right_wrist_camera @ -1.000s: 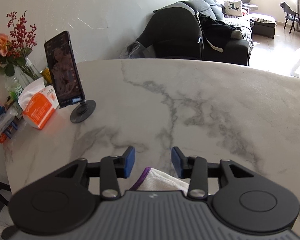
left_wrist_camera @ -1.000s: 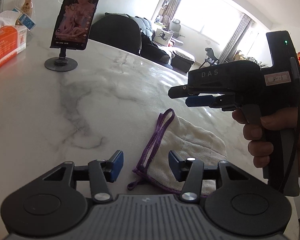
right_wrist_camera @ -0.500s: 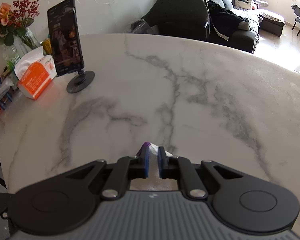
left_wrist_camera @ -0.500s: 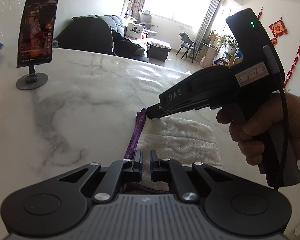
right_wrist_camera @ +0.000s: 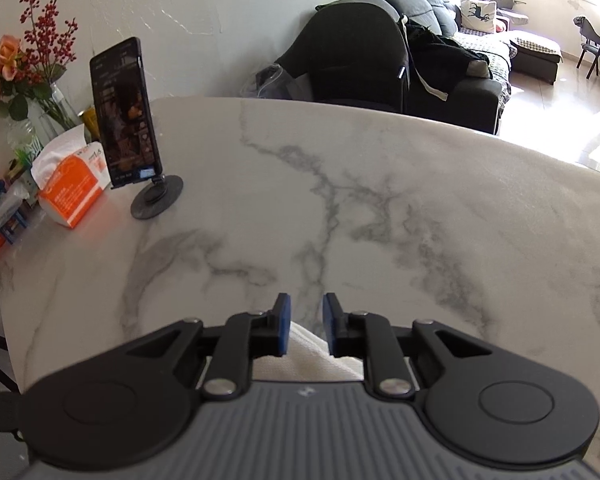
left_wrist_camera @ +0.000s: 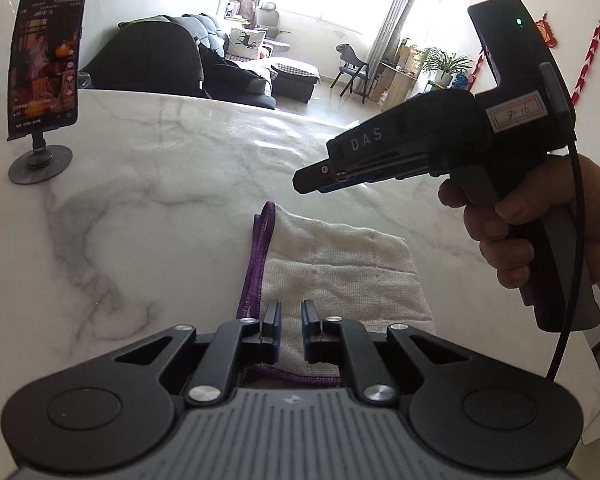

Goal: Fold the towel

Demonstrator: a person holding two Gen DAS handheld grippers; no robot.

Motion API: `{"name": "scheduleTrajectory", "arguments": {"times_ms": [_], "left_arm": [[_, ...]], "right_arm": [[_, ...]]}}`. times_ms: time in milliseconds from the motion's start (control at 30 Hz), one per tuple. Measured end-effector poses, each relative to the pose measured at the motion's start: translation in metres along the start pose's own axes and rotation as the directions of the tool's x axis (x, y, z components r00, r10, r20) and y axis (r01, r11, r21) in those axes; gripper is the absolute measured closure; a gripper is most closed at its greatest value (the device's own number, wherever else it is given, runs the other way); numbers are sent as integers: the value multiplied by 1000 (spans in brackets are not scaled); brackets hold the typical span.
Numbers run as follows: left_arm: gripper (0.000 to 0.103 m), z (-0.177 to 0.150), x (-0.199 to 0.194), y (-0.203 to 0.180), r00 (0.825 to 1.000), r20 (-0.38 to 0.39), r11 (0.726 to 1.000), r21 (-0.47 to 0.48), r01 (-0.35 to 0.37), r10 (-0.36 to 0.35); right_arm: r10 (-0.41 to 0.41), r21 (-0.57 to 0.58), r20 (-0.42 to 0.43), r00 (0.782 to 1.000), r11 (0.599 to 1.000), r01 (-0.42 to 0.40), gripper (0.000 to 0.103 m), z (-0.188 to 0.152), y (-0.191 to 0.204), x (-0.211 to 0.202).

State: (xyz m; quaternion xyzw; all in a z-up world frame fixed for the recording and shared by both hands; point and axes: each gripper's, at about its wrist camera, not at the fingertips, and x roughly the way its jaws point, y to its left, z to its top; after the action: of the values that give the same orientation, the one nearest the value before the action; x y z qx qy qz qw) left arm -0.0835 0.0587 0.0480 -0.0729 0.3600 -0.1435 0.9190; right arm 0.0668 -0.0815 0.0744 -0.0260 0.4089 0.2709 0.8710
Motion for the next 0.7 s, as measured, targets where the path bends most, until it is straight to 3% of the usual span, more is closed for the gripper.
{"name": "scheduleTrajectory", "arguments": {"times_ms": [33,100,233,400,567,700], "left_arm": [[86,4,1,-1,1000,-6,1000,21,11,-11],[66,17,6,-4,999,-33,996,86,38,-35],[65,37,23,-11,998,-45,966,253,42,-32],[91,53,51,-10,996,-68,939,334,84,-64],[93,56,71,-10,995,-67,919,382,94,-74],[93,53,88,-6,996,-85,909,413,60,-27]], "right_arm": [[-5,-6,-2,1000,1000,5,75,-2,-2,-4],[-15,-17,-7,1000,1000,15,73,-5,-5,-10],[-39,-39,-28,999,999,38,75,-15,-12,-16],[-63,-48,-59,996,997,60,82,-27,-20,-15],[-80,-73,-80,994,995,74,83,-34,-18,-9],[-88,-87,-92,992,993,80,83,-39,-19,-3]]}}
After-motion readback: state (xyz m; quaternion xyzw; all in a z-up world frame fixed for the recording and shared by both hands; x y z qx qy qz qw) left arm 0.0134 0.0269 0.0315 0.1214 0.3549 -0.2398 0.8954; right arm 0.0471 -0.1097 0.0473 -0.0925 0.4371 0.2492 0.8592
